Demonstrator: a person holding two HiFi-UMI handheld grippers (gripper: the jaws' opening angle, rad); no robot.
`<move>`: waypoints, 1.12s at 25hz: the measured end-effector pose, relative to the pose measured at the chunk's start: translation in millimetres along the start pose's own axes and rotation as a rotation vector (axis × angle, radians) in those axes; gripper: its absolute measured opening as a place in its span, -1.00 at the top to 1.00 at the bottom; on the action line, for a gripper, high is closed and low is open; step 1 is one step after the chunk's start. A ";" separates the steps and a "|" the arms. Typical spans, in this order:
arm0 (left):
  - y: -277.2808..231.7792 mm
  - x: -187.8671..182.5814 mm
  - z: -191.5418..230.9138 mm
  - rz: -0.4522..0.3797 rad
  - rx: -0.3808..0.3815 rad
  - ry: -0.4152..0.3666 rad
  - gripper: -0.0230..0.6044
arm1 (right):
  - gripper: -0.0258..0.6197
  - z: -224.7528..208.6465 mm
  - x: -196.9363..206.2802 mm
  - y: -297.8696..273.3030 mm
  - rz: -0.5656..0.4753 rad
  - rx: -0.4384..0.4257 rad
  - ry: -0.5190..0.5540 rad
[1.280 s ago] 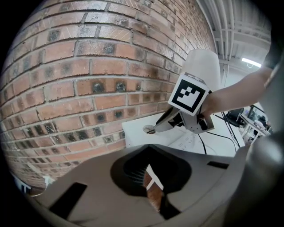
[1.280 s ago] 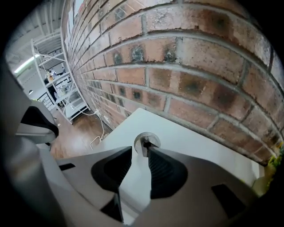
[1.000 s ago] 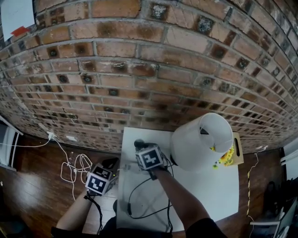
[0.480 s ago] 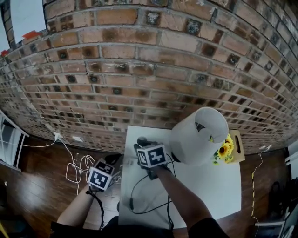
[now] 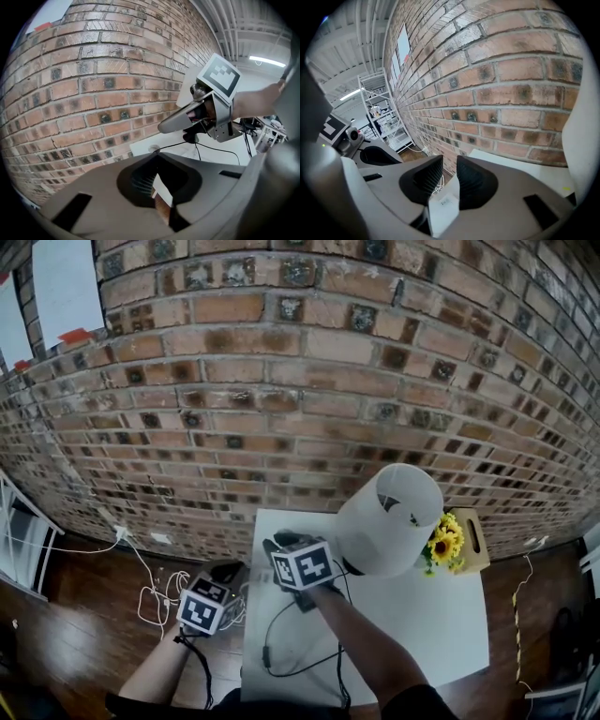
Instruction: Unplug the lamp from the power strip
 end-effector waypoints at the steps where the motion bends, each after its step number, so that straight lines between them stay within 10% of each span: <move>1: 2.1 -1.0 -1.2 -0.004 -0.002 0.000 0.90 | 0.70 1.0 -2.0 2.9 -0.007 -0.001 0.004; 7: 15.1 -5.0 1.6 -0.060 -0.024 0.004 0.90 | 0.98 18.9 -12.9 23.8 -0.056 -0.062 0.032; 14: 57.3 -31.5 1.5 -0.194 0.011 0.205 0.90 | 0.97 46.7 -32.3 64.8 -0.203 -0.163 -0.011; 28: 119.5 -49.9 -27.2 -0.338 -0.022 0.199 0.90 | 0.97 90.3 -69.6 151.0 -0.460 -0.287 0.037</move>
Point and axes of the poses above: the fingertips, and each gripper's own axes: y backward along the fingers, z to its left, x out of its underside, the point moved 3 cm from there along y, backward along the fingers, and after that the axes turned 13 degrees about y, right-handed, at the moved point
